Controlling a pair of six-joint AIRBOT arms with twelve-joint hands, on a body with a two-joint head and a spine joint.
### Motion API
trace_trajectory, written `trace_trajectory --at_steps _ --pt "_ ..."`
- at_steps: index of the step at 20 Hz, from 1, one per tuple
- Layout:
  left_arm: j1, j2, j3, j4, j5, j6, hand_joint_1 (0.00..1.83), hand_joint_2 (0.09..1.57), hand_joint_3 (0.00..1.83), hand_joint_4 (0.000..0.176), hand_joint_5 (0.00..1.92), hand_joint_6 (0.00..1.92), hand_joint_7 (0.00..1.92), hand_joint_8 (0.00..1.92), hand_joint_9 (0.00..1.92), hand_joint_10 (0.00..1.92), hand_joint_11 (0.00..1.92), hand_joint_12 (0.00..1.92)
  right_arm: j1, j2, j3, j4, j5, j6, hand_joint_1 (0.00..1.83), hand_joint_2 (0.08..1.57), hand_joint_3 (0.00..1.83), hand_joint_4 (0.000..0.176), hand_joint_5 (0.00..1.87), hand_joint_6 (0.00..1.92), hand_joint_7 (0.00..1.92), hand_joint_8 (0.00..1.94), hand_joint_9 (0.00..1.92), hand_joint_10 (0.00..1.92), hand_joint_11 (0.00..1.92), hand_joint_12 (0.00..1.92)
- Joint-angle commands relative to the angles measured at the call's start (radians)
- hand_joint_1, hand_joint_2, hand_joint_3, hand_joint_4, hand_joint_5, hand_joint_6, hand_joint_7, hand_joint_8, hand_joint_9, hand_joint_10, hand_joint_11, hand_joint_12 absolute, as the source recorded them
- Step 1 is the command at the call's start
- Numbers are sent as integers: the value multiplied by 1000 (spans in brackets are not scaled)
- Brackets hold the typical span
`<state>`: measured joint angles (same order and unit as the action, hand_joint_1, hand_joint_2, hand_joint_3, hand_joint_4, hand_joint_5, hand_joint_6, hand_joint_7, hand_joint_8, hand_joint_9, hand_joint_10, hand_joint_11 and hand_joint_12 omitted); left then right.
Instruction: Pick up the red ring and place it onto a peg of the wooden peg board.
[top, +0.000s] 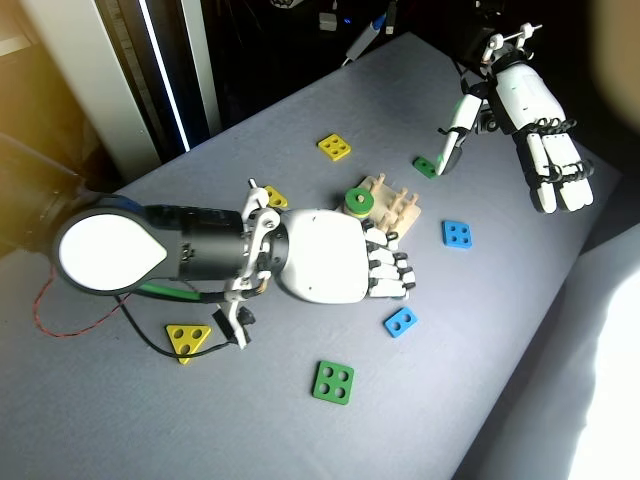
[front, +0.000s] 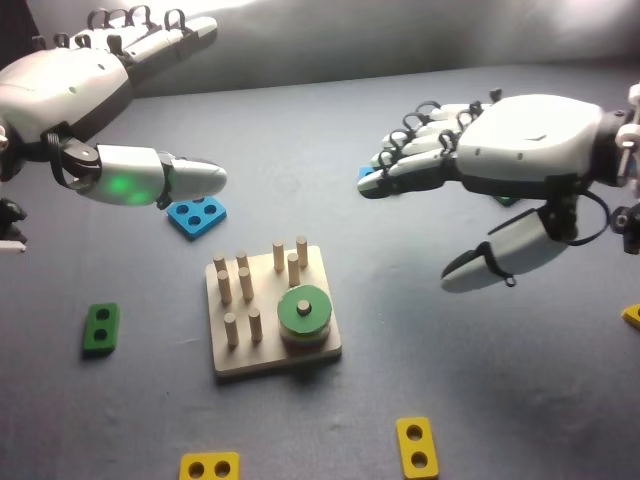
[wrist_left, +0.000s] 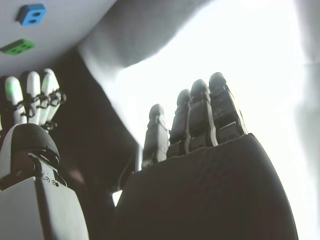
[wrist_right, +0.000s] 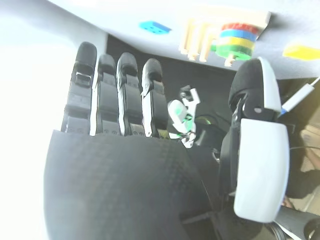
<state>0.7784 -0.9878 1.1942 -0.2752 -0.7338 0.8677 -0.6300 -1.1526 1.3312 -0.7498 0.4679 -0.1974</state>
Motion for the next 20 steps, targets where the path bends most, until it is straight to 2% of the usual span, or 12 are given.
trace_trajectory --at_steps 1,4,5,6,8,9,10,14,16,18,19,20 --pt "-1 7 -4 2 -133 -1 521 971 1 176 30 1 0 0 0 0 0 0 3 8 -5 71 90 -22 717 1001 3 73 260 0 211 1 117 5 0 510" --pt "9 7 -7 -3 -138 -1 501 967 0 176 29 2 0 0 0 0 13 6 -15 18 -5 143 99 -67 658 1007 0 81 237 6 177 3 160 27 0 957" --pt "10 7 -9 -3 -138 -1 501 967 0 176 29 2 0 0 0 0 13 6 -18 20 -5 153 99 -74 658 1007 0 81 237 6 177 3 160 27 0 957" --pt "11 7 -11 -3 -139 -1 482 970 1 176 24 1 0 0 0 0 31 15 -19 20 -5 164 99 -82 654 1009 0 83 257 12 202 10 180 46 0 1319" --pt "12 4 -14 2 -139 -1 455 973 2 176 13 0 0 0 0 0 60 31 -19 20 -5 182 99 -98 615 1012 2 92 223 1 168 1 160 49 0 1375" --pt "12 1 -14 3 -139 -1 471 976 3 176 18 2 0 0 0 0 58 32 -19 20 -5 201 102 -114 611 1011 1 99 212 3 148 1 130 40 0 1327" --pt "12 0 -14 4 -139 -1 476 976 3 176 19 3 0 0 0 0 58 33 -18 20 -5 213 103 -123 617 1019 2 83 220 6 145 0 121 39 0 1208" --pt "12 -1 -15 4 -139 -1 474 973 0 156 29 4 0 0 0 0 56 43 -14 23 -4 228 105 -135 647 1035 2 90 206 1 96 1 44 2 0 464" --pt "13 -1 -15 3 -139 -1 462 968 0 167 27 2 0 0 0 0 58 50 -14 25 -4 230 106 -135 658 1041 2 92 215 5 104 2 59 7 0 467" --pt "13 -1 -15 3 -139 -1 462 973 0 163 24 0 0 0 0 0 52 54 -14 25 -4 231 107 -135 629 1050 1 83 215 2 129 2 54 3 0 336" --pt "13 -1 -15 2 -139 -1 456 975 1 168 18 0 0 0 0 0 55 58 -14 25 -4 231 107 -134 642 1043 0 99 206 0 104 0 38 0 0 319" --pt "13 -1 -15 1 -139 -1 454 976 1 164 20 1 0 0 0 0 50 60 -14 25 -5 231 107 -134 654 1039 0 98 208 1 95 0 37 1 0 351"
